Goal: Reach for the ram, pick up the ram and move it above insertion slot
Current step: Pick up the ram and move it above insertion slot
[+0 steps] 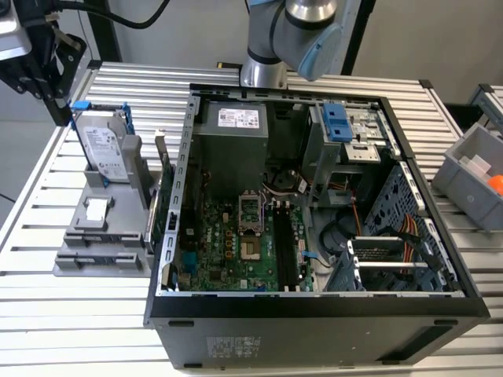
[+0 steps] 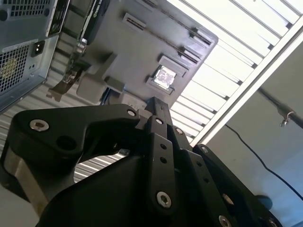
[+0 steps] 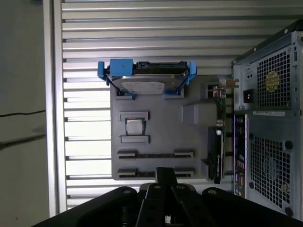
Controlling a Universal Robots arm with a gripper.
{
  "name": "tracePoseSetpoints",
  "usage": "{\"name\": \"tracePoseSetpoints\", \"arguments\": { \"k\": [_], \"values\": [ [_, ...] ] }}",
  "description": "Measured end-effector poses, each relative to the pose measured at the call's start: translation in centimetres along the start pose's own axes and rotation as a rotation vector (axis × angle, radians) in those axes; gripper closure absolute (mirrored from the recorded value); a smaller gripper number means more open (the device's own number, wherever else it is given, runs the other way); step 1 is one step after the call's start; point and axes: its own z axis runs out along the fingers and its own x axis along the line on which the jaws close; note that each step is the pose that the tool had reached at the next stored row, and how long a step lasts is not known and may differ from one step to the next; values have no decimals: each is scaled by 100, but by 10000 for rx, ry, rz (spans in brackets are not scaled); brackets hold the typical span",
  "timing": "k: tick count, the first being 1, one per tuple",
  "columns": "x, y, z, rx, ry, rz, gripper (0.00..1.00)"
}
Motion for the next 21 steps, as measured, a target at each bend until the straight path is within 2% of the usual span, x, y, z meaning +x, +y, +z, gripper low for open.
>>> {"name": "tracePoseSetpoints", "arguments": {
  "k": [21],
  "values": [
    [-5, -133, 5, -2, 4, -97, 100]
  ]
}}
